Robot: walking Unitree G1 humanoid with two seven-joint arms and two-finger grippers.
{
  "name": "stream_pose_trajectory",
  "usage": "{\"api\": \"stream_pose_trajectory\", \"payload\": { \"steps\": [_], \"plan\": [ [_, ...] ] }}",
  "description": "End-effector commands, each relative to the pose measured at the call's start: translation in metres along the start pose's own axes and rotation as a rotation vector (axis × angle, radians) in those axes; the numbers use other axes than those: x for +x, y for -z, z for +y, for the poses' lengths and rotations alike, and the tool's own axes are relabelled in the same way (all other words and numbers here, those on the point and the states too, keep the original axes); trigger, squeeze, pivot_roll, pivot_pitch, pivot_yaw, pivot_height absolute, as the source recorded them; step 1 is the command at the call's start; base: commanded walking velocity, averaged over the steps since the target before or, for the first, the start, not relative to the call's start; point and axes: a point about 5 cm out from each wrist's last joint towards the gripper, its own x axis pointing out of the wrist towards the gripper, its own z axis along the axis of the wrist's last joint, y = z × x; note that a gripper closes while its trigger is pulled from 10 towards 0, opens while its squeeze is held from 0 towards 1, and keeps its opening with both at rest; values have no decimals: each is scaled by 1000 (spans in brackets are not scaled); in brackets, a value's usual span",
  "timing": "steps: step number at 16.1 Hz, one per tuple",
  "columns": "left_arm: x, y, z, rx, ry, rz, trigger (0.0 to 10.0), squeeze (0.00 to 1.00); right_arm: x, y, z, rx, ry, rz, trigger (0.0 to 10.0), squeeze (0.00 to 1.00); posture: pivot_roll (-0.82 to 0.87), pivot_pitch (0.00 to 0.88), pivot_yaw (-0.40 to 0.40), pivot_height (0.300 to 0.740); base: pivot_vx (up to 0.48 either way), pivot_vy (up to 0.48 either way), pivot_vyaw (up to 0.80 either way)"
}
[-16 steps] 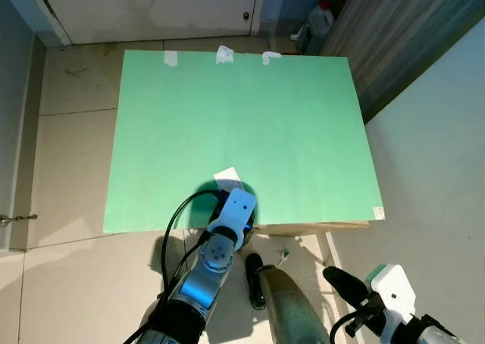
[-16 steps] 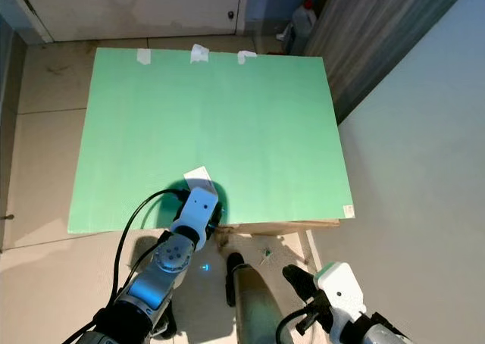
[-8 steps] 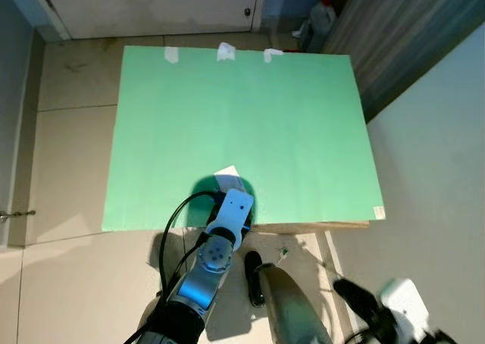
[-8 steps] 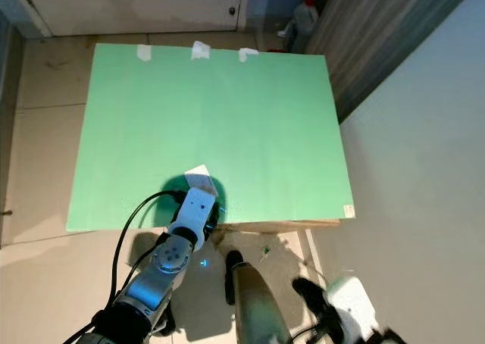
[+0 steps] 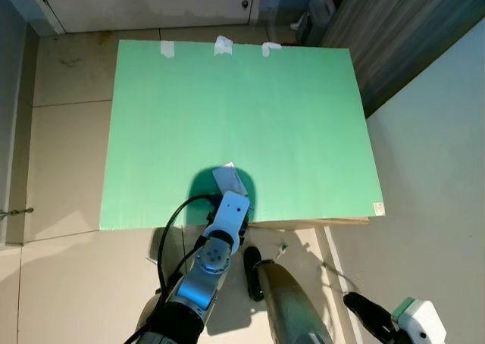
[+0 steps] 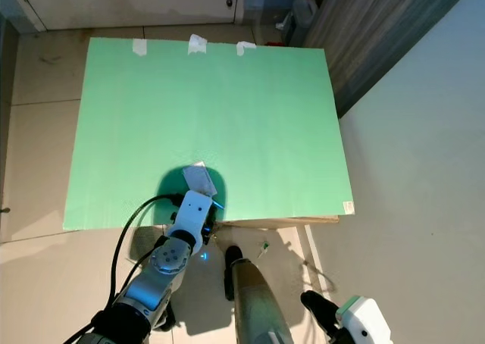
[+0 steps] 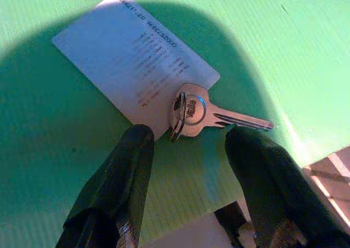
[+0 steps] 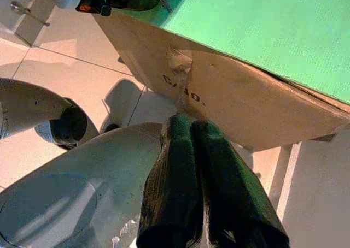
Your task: Hang keys on a hook
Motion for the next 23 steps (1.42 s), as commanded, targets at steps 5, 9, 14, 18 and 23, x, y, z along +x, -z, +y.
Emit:
{"api": "stream_pose_trajectory", "payload": {
  "steps": [5, 9, 14, 18, 23],
  "plan": [
    [-7, 9, -29, -56, 66, 34, 0, 0, -13, 7, 1, 19, 9, 42, 10000, 0, -414, 383, -130, 740, 0, 0, 0],
    [-7, 8, -29, -50, 67, 28, 0, 0, -15, 6, 2, 18, 6, 44, 10000, 0, -414, 383, -130, 740, 0, 0, 0],
    [-8, 6, -32, -21, 100, 14, 0, 0, -18, 6, 4, 19, 6, 51, 10000, 0, -414, 385, -132, 740, 0, 0, 0],
    [-10, 4, -35, -16, 117, -15, 0, 0, -18, 7, 7, 21, 7, 55, 10000, 0, -411, 380, -128, 740, 0, 0, 0],
    [-8, -13, -26, -10, 108, -104, 0, 0, -8, 8, 7, 22, 15, 40, 10000, 0, -369, 337, -101, 740, 0, 0, 0]
  ]
}}
